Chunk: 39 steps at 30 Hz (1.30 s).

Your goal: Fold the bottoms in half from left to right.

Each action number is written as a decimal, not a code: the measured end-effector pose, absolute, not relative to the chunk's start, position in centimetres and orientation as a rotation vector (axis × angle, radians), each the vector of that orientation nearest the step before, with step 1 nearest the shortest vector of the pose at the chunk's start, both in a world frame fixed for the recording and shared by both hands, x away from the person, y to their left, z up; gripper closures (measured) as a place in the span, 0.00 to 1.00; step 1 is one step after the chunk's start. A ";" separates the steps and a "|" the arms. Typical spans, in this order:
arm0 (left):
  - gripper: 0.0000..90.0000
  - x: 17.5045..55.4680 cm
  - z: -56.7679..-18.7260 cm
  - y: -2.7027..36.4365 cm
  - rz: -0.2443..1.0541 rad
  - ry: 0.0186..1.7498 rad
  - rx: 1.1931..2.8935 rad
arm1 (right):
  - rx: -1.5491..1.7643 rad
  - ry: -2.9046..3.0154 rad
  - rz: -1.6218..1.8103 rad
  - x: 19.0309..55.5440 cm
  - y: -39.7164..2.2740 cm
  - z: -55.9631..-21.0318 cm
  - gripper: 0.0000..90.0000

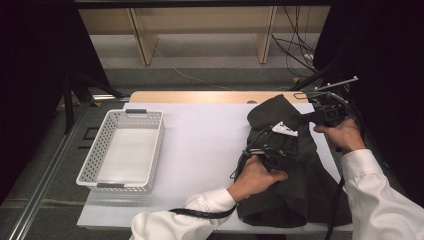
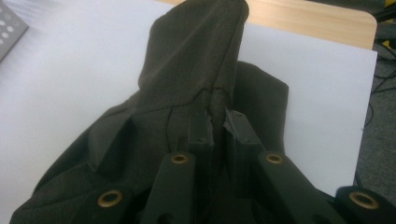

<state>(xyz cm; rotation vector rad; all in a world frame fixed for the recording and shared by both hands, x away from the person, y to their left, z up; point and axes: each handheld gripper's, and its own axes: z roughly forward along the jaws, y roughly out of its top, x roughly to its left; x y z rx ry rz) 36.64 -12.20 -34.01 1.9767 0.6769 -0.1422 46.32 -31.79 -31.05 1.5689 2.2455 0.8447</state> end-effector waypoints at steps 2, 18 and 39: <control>0.88 36.6 -34.3 -12.5 -0.149 0.674 1.991 | 1.580 2.247 0.839 46.3 -32.0 -31.3 0.92; 0.67 35.4 -34.7 -13.3 -0.288 0.585 2.039 | 1.607 2.278 0.768 46.8 -33.4 -33.3 0.91; 0.49 38.4 -37.3 -5.4 -0.071 0.766 2.107 | 1.624 2.327 0.543 47.3 -35.8 -37.4 0.91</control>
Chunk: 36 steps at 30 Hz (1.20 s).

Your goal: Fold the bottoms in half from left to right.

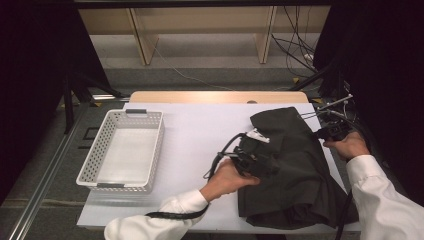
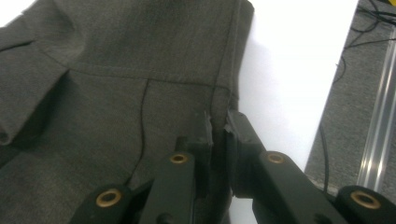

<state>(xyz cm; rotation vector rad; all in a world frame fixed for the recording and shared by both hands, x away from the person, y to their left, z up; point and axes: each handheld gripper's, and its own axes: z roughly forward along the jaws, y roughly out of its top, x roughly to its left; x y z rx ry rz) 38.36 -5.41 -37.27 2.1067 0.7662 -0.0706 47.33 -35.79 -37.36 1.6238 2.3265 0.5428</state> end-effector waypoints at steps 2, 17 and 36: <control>0.46 38.9 -37.7 -4.1 -0.055 0.802 2.111 | 1.628 2.316 0.538 47.4 -36.1 -37.5 0.91; 0.37 39.3 -41.0 0.2 -0.027 0.933 2.136 | 1.698 2.215 0.544 45.9 -38.4 -38.9 0.94; 0.29 38.6 -41.7 4.2 -0.006 0.993 2.127 | 1.775 2.322 0.740 37.8 -39.8 -40.4 0.40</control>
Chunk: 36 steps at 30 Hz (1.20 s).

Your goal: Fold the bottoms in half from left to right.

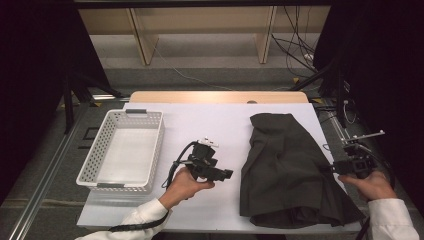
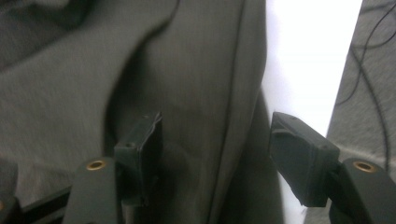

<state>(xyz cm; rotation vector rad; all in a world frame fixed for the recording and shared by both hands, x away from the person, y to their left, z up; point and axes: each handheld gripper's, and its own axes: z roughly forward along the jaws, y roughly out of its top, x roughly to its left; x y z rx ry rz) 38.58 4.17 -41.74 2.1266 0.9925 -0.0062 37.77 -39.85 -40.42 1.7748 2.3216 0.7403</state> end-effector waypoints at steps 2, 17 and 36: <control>0.29 38.5 -41.9 4.3 -0.007 0.996 2.131 | 1.784 2.335 0.735 37.1 -39.7 -41.1 0.42; 0.27 38.3 -41.8 4.3 -0.009 1.009 2.115 | 1.720 2.232 0.500 36.6 -41.8 -40.5 0.98; 0.22 36.7 -44.3 -2.3 -0.274 1.002 2.152 | 1.769 2.232 0.514 37.2 -41.9 -43.5 0.87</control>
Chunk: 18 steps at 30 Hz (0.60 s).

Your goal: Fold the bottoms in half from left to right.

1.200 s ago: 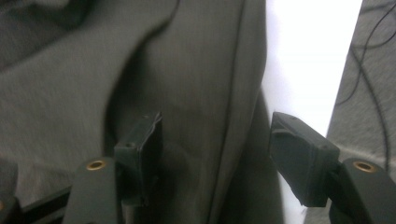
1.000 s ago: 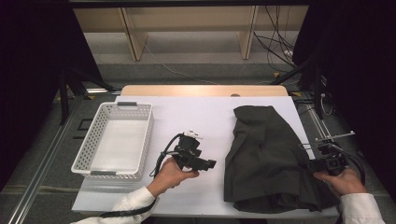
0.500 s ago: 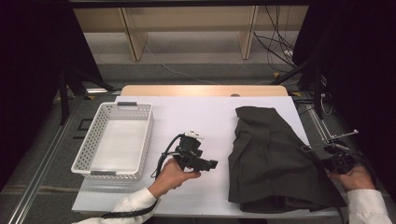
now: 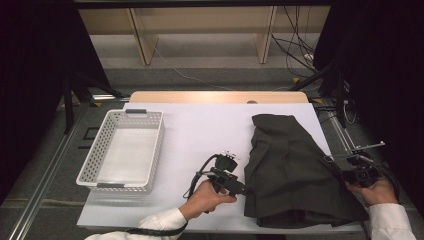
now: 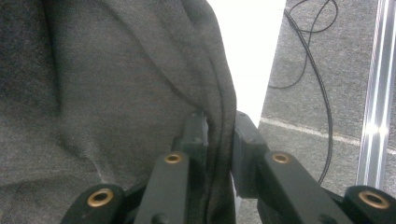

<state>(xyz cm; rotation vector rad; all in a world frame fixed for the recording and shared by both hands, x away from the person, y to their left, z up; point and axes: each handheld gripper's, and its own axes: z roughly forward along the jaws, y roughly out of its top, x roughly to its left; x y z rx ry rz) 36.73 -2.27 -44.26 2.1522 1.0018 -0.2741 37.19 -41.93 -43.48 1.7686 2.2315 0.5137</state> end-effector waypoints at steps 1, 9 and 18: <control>0.21 36.6 -44.5 -2.7 -0.274 1.005 2.162 | 1.768 2.232 0.515 37.2 -41.9 -43.5 0.87; 0.19 36.0 -46.3 -5.1 -0.336 0.999 2.215 | 1.770 2.240 0.531 37.2 -41.7 -43.6 0.84; 0.18 35.5 -47.4 -6.7 -0.398 0.997 2.235 | 1.774 2.249 0.524 37.2 -41.5 -43.9 0.83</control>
